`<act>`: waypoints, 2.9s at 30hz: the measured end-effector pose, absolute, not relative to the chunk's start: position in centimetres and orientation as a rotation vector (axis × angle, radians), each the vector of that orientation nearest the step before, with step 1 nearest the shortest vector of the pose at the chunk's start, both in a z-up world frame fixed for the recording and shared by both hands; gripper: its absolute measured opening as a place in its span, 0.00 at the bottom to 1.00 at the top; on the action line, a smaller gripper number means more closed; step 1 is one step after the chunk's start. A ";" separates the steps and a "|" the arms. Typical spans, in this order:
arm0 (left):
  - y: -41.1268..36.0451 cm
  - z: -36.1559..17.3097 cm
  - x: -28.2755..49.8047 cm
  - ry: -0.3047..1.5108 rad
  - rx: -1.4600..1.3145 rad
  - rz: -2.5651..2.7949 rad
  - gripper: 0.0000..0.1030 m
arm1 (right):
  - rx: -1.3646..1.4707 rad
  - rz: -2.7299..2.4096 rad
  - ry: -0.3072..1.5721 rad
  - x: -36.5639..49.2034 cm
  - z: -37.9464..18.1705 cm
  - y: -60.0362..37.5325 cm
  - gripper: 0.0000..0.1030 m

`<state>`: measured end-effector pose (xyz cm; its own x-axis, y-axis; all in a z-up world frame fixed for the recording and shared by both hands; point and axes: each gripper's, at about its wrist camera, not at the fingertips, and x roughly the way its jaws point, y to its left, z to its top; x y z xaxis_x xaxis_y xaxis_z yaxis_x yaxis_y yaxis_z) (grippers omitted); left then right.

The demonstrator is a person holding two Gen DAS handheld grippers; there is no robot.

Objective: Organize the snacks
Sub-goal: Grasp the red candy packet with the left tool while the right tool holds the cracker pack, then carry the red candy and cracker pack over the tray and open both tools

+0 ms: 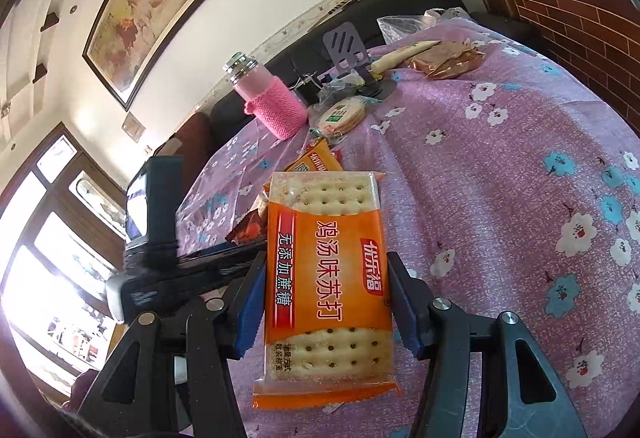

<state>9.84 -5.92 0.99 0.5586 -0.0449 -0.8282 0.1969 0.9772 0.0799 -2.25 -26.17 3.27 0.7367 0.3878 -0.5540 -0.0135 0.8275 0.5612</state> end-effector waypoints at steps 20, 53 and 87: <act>0.3 6.2 2.8 0.872 -0.059 -0.332 0.26 | 0.517 0.226 0.721 -2.4 3.0 -25.4 0.56; 33.0 8.9 -2.0 0.865 -0.316 -0.005 0.27 | 0.192 0.653 0.847 -1.8 11.6 4.3 0.55; 31.2 10.6 -4.8 0.744 -0.251 0.155 0.67 | 0.108 0.630 0.941 3.0 7.6 12.9 0.64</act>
